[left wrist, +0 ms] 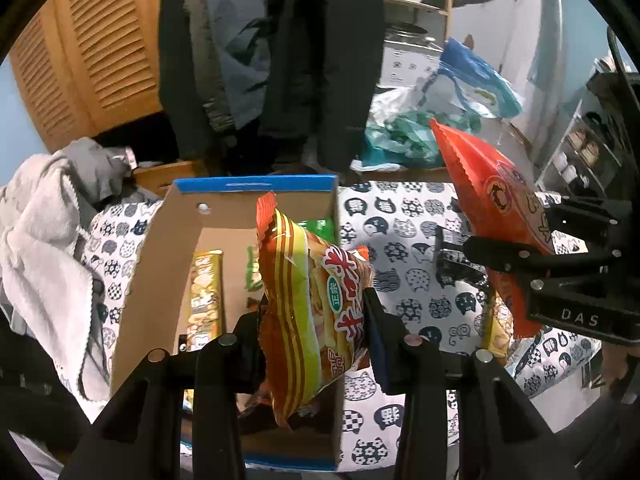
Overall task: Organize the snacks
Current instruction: 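Lift both bags and carry them over the cardboard box, then release the orange striped bag with the left tool while the right tool drops the red bag into the box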
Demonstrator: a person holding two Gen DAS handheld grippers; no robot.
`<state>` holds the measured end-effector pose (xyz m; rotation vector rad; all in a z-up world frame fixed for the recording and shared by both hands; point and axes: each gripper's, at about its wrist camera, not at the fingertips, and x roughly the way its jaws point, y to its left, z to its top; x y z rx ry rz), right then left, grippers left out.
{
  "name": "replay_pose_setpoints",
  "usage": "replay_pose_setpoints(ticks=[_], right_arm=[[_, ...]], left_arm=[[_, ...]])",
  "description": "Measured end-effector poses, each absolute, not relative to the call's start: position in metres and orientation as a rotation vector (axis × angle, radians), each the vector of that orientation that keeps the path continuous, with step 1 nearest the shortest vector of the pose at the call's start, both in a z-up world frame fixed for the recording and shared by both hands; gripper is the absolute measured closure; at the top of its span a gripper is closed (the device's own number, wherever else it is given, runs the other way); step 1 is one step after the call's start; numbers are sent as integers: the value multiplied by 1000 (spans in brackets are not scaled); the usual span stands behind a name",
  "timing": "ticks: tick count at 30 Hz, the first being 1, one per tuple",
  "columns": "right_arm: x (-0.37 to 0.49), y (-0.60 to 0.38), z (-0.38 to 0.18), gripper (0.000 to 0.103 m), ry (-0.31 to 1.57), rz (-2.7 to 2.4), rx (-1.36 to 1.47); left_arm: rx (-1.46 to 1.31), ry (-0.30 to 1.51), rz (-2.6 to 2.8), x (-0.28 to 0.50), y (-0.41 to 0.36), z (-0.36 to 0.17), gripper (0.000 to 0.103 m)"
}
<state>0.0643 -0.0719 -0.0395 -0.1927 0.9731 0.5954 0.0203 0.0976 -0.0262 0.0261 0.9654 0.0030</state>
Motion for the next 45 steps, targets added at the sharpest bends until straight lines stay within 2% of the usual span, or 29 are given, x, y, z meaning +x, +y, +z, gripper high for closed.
replay_pose_setpoints(ticks=[21, 40, 42, 43, 44, 45], right_arm=[[66, 7, -33, 56, 976, 688, -229], [79, 71, -52, 56, 1069, 776, -188], [79, 76, -55, 55, 1078, 788, -184], [80, 78, -56, 55, 1081, 792, -183], [80, 81, -57, 55, 1087, 797, -182], [80, 83, -58, 55, 1090, 801, -182]], left_arm=[[-44, 998, 110, 15, 160, -41, 62], [-147, 1061, 202, 12, 211, -62, 62], [-146, 1059, 208, 10, 214, -61, 53], [-143, 1059, 215, 10, 215, -61, 44], [-140, 1055, 228, 10, 217, -61, 39], [-138, 1049, 237, 9, 218, -60, 39]])
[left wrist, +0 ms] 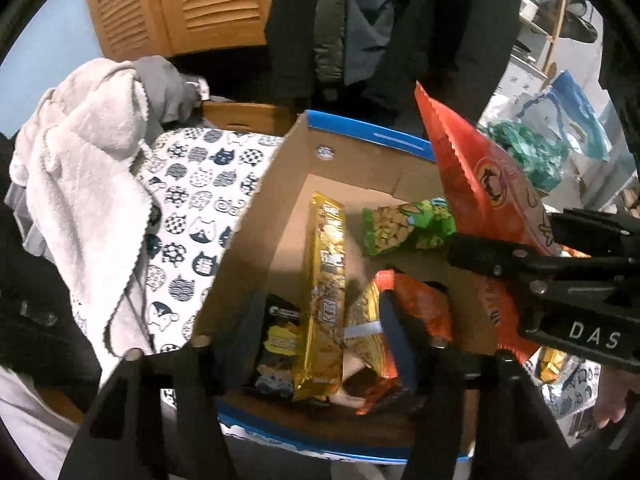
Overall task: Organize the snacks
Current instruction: 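Release the orange striped bag with the left tool while the right tool drops the red bag into the box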
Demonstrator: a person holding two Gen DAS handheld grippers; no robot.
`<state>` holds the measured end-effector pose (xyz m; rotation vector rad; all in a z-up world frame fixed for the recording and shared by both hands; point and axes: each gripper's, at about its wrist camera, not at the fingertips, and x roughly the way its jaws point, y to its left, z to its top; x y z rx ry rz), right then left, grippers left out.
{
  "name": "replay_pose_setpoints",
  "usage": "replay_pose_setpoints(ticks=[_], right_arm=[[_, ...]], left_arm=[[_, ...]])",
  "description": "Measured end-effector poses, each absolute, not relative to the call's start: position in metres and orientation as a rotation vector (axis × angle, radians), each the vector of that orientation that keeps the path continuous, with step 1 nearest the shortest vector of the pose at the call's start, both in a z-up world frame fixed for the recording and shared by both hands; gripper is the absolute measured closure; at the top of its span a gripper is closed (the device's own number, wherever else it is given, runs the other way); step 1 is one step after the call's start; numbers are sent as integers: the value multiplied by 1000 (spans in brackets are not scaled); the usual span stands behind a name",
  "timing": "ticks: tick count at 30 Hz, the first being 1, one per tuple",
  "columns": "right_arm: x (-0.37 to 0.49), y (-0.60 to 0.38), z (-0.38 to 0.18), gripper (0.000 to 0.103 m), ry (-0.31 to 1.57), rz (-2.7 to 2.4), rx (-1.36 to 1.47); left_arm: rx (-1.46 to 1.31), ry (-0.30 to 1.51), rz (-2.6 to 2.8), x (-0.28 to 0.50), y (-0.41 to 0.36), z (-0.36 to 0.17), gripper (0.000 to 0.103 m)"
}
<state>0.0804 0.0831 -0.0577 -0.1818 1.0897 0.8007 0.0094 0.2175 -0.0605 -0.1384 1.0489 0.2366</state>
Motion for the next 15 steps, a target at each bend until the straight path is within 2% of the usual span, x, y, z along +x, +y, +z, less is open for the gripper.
replay_pose_setpoints(ticks=[6, 8, 12, 15], right_arm=[[83, 88, -60, 53, 1102, 811, -166], [84, 85, -59, 47, 1102, 811, -154], [85, 75, -55, 46, 1093, 793, -145], [85, 64, -53, 38, 1090, 775, -136]], left_arm=[[-148, 1052, 223, 10, 218, -59, 39], [-137, 1049, 217, 10, 214, -57, 39], [-135, 1049, 208, 10, 207, -56, 36], [-124, 1052, 197, 13, 200, -56, 35]])
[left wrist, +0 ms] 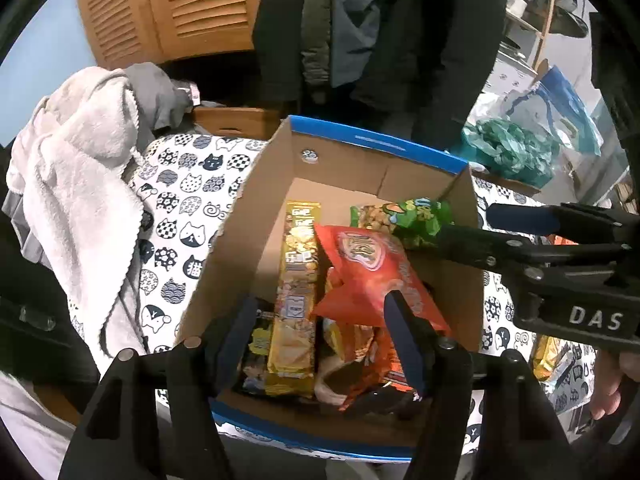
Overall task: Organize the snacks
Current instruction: 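Release the orange striped bag with the left tool while the right tool drops the red bag into the box, then move both open tools back to the remaining snacks on the table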
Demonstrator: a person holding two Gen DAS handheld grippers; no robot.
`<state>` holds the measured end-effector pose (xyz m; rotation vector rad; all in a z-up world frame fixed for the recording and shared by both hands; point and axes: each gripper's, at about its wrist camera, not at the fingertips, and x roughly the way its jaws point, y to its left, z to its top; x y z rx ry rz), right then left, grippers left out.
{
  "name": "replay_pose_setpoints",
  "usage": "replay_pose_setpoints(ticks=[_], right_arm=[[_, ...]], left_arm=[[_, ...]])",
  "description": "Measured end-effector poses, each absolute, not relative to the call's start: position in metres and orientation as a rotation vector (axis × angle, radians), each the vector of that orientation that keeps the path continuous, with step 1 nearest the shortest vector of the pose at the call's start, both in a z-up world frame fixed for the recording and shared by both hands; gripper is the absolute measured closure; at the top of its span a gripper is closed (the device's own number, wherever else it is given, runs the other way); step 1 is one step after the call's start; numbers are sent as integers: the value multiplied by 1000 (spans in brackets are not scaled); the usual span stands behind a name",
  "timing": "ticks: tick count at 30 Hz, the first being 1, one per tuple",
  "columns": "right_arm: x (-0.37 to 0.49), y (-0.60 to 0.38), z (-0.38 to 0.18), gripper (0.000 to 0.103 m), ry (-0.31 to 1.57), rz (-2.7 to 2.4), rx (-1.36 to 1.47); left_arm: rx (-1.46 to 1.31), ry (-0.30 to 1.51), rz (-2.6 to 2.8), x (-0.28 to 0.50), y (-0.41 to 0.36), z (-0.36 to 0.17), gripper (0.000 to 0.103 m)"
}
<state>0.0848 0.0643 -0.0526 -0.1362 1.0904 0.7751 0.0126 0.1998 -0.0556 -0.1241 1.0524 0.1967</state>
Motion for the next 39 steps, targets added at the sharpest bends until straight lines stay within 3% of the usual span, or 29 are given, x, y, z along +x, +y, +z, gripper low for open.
replay_pose_setpoints(ticks=[21, 39], right_arm=[[67, -44, -57, 32, 1121, 652, -121], [45, -147, -94, 26, 1204, 475, -65]], left_arm=[[-9, 1080, 37, 22, 113, -57, 30], [245, 1147, -113, 15, 12, -94, 29]])
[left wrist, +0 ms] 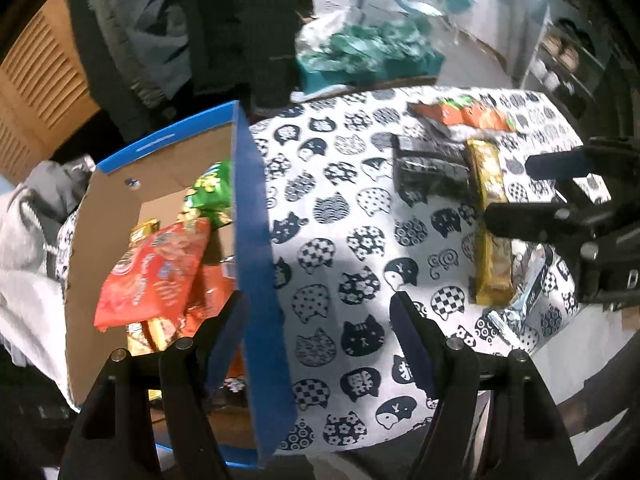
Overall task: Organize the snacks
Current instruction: 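Move both open tools back to the remaining snacks on the table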
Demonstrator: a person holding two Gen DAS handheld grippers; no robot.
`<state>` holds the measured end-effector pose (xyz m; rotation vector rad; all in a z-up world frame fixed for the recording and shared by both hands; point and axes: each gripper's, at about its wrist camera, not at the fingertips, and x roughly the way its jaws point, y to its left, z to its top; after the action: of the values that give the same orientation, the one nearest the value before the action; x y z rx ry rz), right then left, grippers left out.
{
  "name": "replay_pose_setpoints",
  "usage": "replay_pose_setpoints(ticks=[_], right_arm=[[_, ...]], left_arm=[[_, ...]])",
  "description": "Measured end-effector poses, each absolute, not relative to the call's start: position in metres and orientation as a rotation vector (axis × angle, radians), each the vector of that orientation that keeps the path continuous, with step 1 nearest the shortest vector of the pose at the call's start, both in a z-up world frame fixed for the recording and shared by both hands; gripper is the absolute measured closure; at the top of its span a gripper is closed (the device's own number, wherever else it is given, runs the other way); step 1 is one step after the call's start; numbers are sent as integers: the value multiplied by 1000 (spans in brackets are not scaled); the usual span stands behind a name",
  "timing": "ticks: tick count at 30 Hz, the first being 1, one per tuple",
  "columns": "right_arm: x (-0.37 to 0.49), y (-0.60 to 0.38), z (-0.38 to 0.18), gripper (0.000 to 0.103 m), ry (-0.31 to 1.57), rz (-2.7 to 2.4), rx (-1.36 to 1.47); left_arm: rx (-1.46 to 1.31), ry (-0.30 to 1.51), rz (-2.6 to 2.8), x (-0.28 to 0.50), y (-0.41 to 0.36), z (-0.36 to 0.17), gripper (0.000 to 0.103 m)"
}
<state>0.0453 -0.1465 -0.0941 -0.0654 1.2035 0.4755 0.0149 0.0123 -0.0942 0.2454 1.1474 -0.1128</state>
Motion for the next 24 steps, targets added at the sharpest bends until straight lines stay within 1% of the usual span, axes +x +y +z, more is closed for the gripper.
replay_pose_setpoints(ticks=[8, 13, 21, 24], right_arm=[[30, -186, -118, 26, 1266, 391, -31], [19, -207, -139, 24, 1311, 331, 3], [8, -236, -175, 24, 1413, 227, 149], [6, -238, -182, 24, 1433, 212, 147]], left_arm=[[282, 1166, -176, 5, -19, -111, 29], [310, 1179, -187, 6, -36, -121, 29], [313, 1203, -212, 7, -53, -135, 29], [293, 1227, -217, 8, -56, -143, 29]])
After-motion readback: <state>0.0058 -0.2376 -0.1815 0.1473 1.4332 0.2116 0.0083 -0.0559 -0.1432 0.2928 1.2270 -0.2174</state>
